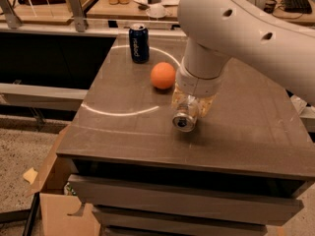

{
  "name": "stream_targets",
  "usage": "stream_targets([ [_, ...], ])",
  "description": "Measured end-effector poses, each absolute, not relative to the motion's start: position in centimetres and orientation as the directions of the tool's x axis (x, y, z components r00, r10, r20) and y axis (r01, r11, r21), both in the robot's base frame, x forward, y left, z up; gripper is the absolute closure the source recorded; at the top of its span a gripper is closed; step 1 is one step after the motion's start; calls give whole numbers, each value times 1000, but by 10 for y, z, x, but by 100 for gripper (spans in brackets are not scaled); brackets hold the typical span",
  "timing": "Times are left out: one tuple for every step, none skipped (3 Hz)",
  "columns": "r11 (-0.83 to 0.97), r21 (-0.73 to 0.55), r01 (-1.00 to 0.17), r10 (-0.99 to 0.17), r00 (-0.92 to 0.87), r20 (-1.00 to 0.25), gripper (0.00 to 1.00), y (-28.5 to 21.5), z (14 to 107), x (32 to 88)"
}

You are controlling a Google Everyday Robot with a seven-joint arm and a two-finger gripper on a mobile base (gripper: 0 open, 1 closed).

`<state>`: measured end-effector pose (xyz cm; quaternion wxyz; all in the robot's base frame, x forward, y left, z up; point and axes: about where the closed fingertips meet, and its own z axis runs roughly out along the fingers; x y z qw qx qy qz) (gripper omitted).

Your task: Knock redbull can over

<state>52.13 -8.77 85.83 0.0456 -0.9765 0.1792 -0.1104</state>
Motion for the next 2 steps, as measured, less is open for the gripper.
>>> stream_targets([
  [-933, -107, -345, -360, 911, 202, 8, -88, 855, 519],
  [-931, -104, -351, -365, 908, 203, 0, -88, 855, 518],
])
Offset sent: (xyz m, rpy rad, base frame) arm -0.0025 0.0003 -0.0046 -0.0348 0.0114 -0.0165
